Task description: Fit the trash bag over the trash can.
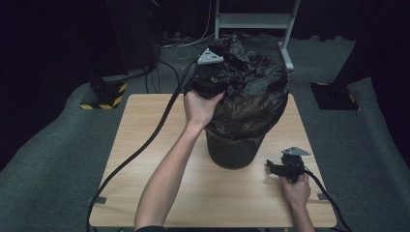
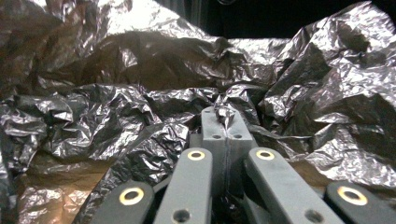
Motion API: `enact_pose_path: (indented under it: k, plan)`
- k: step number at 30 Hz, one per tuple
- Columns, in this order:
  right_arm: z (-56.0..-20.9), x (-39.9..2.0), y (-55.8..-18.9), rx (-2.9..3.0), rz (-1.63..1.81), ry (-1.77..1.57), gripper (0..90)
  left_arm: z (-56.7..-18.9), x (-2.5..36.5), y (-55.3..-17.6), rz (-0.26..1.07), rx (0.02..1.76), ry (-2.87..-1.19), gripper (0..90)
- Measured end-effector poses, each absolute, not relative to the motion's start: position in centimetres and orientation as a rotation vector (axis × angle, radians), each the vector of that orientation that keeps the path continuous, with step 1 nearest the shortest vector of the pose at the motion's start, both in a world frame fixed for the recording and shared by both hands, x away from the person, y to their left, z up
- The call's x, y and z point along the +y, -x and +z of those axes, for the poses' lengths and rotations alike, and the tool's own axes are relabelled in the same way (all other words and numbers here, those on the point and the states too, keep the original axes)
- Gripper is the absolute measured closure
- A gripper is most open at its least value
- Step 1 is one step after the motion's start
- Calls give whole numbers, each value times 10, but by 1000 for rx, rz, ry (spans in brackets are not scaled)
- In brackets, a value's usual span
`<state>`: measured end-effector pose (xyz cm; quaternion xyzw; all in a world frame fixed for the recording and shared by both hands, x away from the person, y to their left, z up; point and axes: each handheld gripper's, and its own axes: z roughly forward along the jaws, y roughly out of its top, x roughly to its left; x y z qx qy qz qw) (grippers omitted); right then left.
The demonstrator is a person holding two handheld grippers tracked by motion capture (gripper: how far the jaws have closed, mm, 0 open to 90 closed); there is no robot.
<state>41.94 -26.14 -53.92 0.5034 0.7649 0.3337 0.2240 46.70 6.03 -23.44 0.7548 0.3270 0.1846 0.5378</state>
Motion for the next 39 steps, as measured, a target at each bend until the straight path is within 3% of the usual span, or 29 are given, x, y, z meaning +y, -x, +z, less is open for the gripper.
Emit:
enact_pose_path:
  k: [39]
  plan:
    - [-539,-261,-419,2111,921,-1389,213,-266,53,-482,421,854,-1891,897]
